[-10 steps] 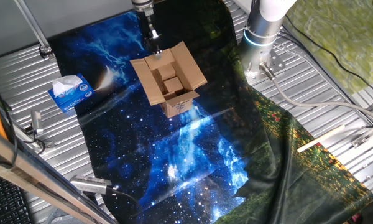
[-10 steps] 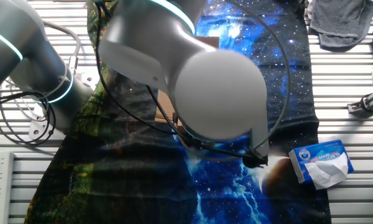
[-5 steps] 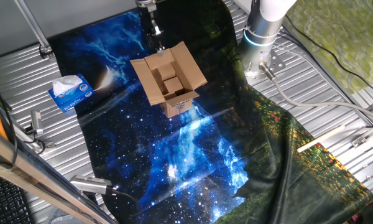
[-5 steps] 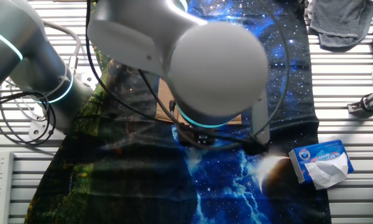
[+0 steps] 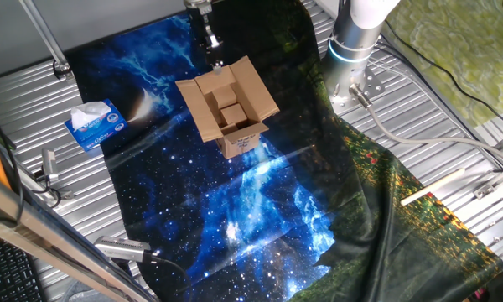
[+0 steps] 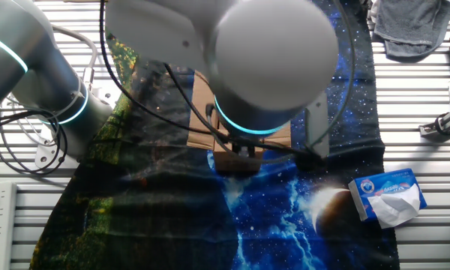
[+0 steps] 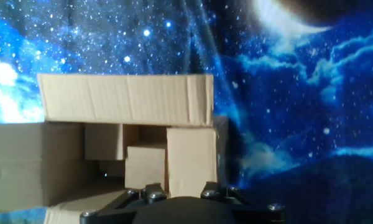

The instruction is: Cover the box

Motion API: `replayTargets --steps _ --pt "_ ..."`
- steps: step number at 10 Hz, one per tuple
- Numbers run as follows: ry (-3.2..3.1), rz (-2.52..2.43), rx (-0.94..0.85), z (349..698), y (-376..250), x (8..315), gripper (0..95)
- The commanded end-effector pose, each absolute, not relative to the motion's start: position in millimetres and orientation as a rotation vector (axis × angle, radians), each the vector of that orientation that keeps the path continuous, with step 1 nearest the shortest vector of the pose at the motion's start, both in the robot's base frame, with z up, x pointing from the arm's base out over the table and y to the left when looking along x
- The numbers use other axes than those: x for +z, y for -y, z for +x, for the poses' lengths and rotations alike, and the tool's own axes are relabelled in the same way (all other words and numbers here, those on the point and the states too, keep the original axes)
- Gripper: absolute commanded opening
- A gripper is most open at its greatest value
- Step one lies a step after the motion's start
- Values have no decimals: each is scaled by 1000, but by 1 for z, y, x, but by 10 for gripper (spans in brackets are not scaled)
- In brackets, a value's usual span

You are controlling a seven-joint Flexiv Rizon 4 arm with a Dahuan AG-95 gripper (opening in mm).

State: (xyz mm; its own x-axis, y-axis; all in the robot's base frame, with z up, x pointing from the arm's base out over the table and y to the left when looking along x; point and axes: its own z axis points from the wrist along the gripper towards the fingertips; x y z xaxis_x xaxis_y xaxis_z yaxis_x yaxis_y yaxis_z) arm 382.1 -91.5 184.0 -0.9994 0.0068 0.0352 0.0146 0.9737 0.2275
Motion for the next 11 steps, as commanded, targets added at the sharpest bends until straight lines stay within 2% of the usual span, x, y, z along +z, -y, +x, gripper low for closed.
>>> replayTargets --steps 1,11 --pt "3089 -37 -350 371 88 182 380" --pt "3004 -29 -329 341 81 177 380"
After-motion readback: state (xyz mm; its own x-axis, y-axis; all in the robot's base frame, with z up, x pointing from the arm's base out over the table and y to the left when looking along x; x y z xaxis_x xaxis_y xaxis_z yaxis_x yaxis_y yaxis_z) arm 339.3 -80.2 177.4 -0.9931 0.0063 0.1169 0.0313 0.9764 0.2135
